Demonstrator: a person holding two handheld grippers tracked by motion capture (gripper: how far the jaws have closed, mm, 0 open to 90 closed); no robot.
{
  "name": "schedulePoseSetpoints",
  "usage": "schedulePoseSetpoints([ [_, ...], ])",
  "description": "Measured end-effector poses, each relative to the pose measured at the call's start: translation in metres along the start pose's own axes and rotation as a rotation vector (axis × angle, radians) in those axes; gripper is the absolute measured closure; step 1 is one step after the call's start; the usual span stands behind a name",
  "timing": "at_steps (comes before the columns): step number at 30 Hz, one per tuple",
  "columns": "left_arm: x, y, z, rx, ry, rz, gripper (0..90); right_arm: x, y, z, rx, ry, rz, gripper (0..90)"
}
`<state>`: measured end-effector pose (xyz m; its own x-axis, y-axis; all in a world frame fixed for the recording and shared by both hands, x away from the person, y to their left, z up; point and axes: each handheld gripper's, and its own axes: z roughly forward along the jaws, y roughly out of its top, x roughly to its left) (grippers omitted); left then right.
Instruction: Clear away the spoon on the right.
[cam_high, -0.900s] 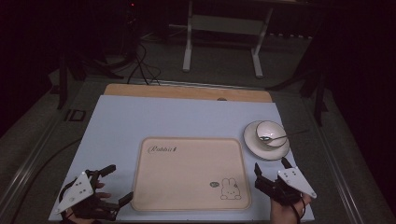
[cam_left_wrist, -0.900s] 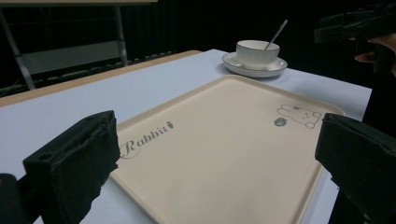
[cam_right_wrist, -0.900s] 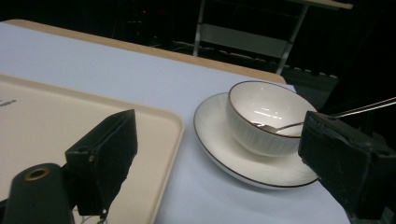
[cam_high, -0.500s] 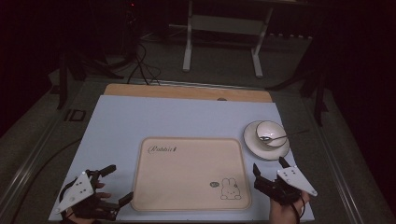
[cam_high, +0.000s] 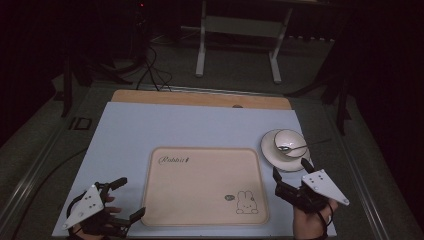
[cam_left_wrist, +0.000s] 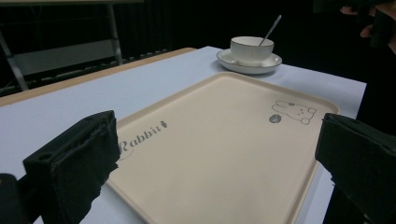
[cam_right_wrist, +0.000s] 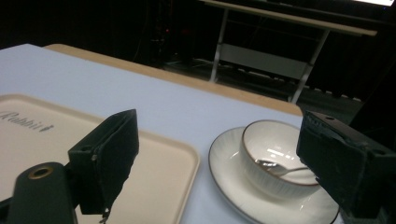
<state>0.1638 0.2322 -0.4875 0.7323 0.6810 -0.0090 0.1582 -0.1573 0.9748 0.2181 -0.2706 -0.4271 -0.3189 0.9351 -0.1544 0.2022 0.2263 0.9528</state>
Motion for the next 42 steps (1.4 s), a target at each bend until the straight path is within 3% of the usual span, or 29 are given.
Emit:
schedulePoseSetpoints([
  [11,0.000,0.000,0.001,0.004,-0.001,-0.002,0.0,-0.018,0.021,0.008,-0.022,-0.012,0.033,11.4],
  [19,0.000,-0.001,0.001,0.005,-0.002,-0.002,0.0,-0.036,0.030,0.015,-0.046,-0.038,0.007,12.2],
  [27,-0.003,0.000,0.001,0.010,-0.021,0.018,0.0,-0.061,0.037,0.024,-0.041,-0.067,0.076,10.8],
  [34,-0.003,0.000,0.002,0.006,-0.017,0.014,0.0,-0.087,0.036,0.035,-0.008,-0.127,0.122,10.2],
  [42,-0.003,0.000,0.002,0.004,-0.016,0.014,0.0,-0.108,0.026,0.041,-0.001,-0.122,0.174,10.2],
])
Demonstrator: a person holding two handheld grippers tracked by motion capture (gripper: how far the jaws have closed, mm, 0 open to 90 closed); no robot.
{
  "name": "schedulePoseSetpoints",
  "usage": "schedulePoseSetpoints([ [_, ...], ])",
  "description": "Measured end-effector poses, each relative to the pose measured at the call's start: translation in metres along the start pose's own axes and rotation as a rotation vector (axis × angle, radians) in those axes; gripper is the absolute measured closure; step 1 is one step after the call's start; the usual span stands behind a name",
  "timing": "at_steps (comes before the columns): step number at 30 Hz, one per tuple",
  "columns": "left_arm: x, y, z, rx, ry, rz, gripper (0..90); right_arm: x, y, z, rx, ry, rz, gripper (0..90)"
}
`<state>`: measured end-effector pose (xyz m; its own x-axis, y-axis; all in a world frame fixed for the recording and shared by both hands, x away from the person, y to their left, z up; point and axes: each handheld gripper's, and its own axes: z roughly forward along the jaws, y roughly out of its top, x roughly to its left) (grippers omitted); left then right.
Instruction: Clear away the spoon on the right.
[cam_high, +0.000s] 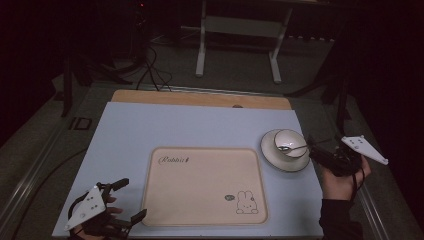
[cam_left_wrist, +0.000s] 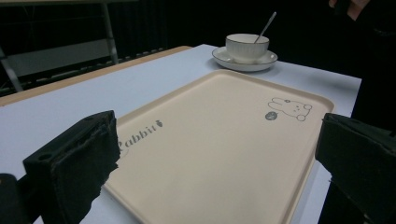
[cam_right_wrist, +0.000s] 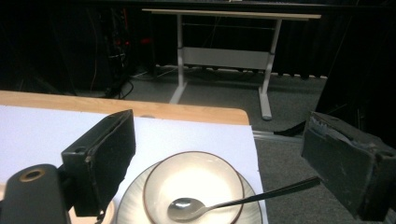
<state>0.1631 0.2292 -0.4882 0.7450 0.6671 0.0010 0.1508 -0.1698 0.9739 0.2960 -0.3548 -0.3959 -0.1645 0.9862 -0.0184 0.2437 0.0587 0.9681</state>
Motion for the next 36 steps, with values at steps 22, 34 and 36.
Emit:
schedulePoseSetpoints([
  [22,0.000,-0.001,0.001,0.009,-0.002,0.005,0.0,-0.054,-0.028,0.026,0.080,-0.014,0.163,19.4],
  [34,-0.002,-0.001,0.003,0.017,-0.004,0.015,0.0,-0.086,-0.037,0.044,0.129,0.048,0.334,23.3],
  [36,-0.002,-0.001,0.003,0.018,-0.004,0.016,0.0,-0.089,-0.038,0.046,0.141,0.047,0.352,24.2],
])
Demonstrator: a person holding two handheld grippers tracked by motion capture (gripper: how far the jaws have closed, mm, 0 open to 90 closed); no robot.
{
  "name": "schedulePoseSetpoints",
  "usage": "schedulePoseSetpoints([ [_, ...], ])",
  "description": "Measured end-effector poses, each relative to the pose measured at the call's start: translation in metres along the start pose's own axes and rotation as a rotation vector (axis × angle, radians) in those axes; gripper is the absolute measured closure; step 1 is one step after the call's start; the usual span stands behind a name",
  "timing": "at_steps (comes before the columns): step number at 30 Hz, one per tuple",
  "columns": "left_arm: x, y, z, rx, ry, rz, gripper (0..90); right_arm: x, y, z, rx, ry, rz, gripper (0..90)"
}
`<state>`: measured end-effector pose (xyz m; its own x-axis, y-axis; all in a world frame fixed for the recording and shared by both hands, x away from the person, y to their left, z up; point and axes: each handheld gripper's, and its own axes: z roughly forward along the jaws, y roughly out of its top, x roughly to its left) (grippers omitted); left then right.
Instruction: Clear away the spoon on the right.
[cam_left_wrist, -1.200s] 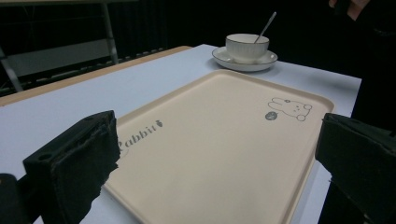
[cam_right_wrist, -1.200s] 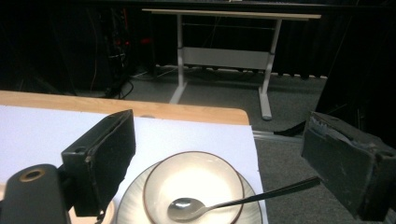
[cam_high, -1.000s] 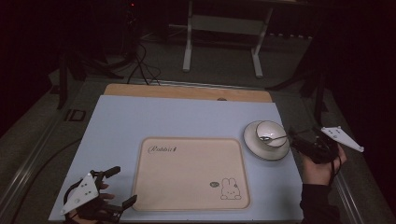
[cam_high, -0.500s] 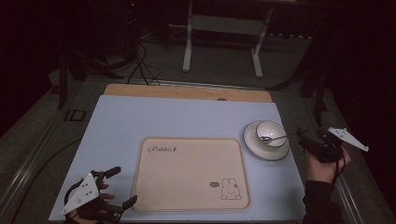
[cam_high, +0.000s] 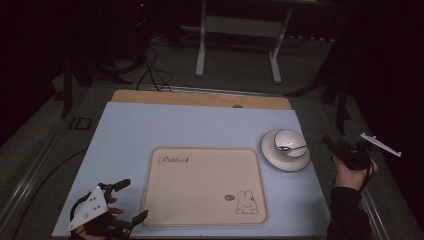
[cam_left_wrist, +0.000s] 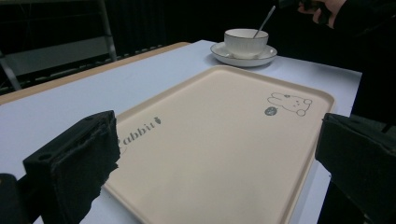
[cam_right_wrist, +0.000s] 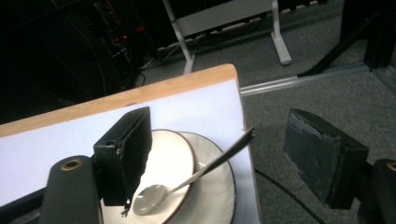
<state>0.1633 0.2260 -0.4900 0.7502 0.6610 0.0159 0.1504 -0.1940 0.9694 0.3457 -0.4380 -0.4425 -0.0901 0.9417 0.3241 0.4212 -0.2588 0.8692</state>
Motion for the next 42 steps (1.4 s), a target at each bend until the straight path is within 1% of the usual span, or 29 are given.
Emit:
schedulePoseSetpoints([
  [3,0.000,0.000,0.000,0.004,0.003,0.004,0.0,-0.002,0.000,0.001,0.007,0.006,0.009,24.5],
  [4,-0.001,0.000,0.001,0.004,0.005,0.008,0.0,-0.003,0.000,0.002,0.008,0.000,0.012,24.6],
  [5,-0.001,0.000,0.000,0.004,0.006,0.008,0.0,-0.009,0.001,0.004,0.007,0.020,0.044,26.3],
  [8,-0.001,0.000,0.000,0.003,0.005,0.007,0.0,-0.012,0.003,0.006,0.009,0.020,0.052,27.7],
  [9,-0.001,0.000,0.000,0.003,0.006,0.006,0.0,-0.014,0.003,0.008,0.021,0.022,0.062,28.4],
  [12,-0.001,0.000,0.000,0.003,0.005,0.006,0.0,-0.016,0.003,0.011,0.031,0.024,0.073,29.8],
  [13,-0.001,0.000,0.000,0.004,0.005,0.008,0.0,-0.016,0.002,0.015,0.047,0.026,0.080,31.3],
  [15,-0.001,0.000,0.000,0.004,0.005,0.008,0.0,-0.017,0.000,0.017,0.056,0.032,0.093,34.3],
  [16,-0.001,0.000,0.000,0.004,0.005,0.008,0.0,-0.017,0.000,0.017,0.056,0.032,0.093,34.3],
  [17,-0.001,0.000,-0.001,0.005,0.005,0.008,0.0,-0.019,-0.001,0.019,0.061,0.032,0.100,38.2],
  [18,-0.001,0.000,-0.001,0.005,0.005,0.008,0.0,-0.019,-0.001,0.019,0.061,0.032,0.100,38.2],
  [19,-0.001,0.000,-0.001,0.005,0.006,0.007,0.0,-0.020,-0.002,0.020,0.060,0.034,0.103,43.3],
  [20,-0.001,0.000,-0.001,0.005,0.006,0.007,0.0,-0.020,-0.002,0.020,0.060,0.034,0.103,43.3],
  [21,-0.001,0.000,-0.001,0.005,0.005,0.008,0.0,-0.020,-0.002,0.021,0.068,0.040,0.107,47.3],
  [22,-0.001,0.000,-0.001,0.005,0.005,0.008,0.0,-0.020,-0.003,0.022,0.073,0.039,0.106,49.5],
  [24,-0.001,0.000,-0.001,0.005,0.005,0.008,0.0,-0.020,-0.003,0.023,0.077,0.039,0.107,50.8],
  [25,-0.002,0.000,-0.001,0.005,0.005,0.007,0.0,-0.020,-0.004,0.024,0.078,0.048,0.115,51.9],
  [28,-0.001,-0.001,0.000,0.004,0.003,0.004,0.0,-0.021,-0.005,0.027,0.077,0.052,0.115,54.0],
  [30,-0.001,-0.001,-0.001,0.006,0.004,0.005,0.0,-0.020,-0.005,0.027,0.077,0.046,0.114,54.9],
  [31,-0.001,-0.001,0.000,0.004,0.004,0.004,0.0,-0.020,-0.006,0.028,0.073,0.051,0.115,58.3],
  [33,-0.002,-0.001,-0.001,0.007,0.003,0.005,0.0,-0.020,-0.005,0.029,0.068,0.047,0.112,62.4],
  [36,-0.001,-0.001,0.000,0.009,0.002,0.005,0.0,-0.020,-0.005,0.031,0.066,0.041,0.117,64.5],
  [37,-0.001,-0.001,0.000,0.008,0.001,0.004,0.0,-0.020,-0.005,0.032,0.068,0.038,0.121,68.4],
  [38,-0.001,-0.001,0.000,0.008,0.001,0.004,0.0,-0.020,-0.005,0.032,0.068,0.038,0.121,68.4],
  [39,-0.001,-0.001,0.000,0.010,0.002,0.005,0.0,-0.020,-0.004,0.032,0.067,0.039,0.118,73.5],
  [40,-0.001,-0.001,0.000,0.010,0.002,0.005,0.0,-0.020,-0.004,0.032,0.067,0.039,0.118,73.5],
  [41,-0.001,-0.001,-0.001,0.010,0.002,0.005,0.0,-0.019,-0.004,0.033,0.068,0.033,0.109,79.2],
  [42,-0.001,-0.001,-0.001,0.010,0.002,0.005,0.0,-0.019,-0.004,0.033,0.068,0.033,0.109,79.2],
])
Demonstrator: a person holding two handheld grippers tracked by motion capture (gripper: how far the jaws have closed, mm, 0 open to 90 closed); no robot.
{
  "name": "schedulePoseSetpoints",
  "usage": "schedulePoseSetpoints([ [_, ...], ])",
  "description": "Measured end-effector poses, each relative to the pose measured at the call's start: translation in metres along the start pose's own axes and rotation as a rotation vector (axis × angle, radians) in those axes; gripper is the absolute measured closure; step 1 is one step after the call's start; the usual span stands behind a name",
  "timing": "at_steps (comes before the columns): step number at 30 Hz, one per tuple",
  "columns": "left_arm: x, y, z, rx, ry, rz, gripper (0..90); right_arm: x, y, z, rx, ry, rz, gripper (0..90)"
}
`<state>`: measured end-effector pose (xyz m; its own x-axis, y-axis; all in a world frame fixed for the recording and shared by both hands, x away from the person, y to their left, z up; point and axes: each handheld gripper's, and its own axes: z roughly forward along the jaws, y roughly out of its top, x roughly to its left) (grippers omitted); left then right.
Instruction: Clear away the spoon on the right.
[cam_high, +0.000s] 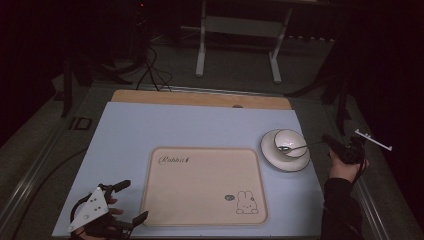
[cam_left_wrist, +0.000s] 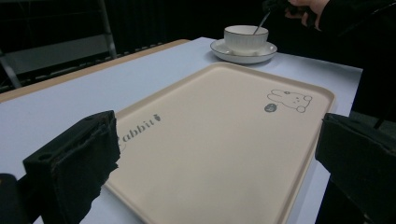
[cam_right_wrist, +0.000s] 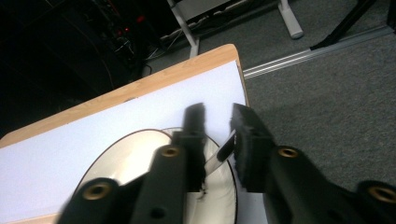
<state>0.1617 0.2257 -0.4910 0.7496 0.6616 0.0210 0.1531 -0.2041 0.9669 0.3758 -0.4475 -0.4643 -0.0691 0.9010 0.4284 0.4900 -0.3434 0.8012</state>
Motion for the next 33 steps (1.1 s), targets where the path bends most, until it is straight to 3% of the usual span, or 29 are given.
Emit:
schedulePoseSetpoints([
  [3,0.000,0.000,0.000,0.000,0.001,0.000,0.0,0.001,0.001,0.000,-0.007,0.013,0.010,84.5],
  [11,-0.001,0.000,-0.001,-0.001,0.003,0.001,0.0,0.005,0.002,-0.003,-0.025,0.065,0.032,88.2],
  [15,-0.001,0.000,-0.001,-0.002,0.004,0.001,0.0,0.010,0.006,-0.003,-0.030,0.089,0.015,89.2],
  [33,-0.001,0.001,-0.001,-0.005,0.005,0.003,0.0,0.051,0.030,-0.009,-0.008,0.057,-0.178,89.5],
])
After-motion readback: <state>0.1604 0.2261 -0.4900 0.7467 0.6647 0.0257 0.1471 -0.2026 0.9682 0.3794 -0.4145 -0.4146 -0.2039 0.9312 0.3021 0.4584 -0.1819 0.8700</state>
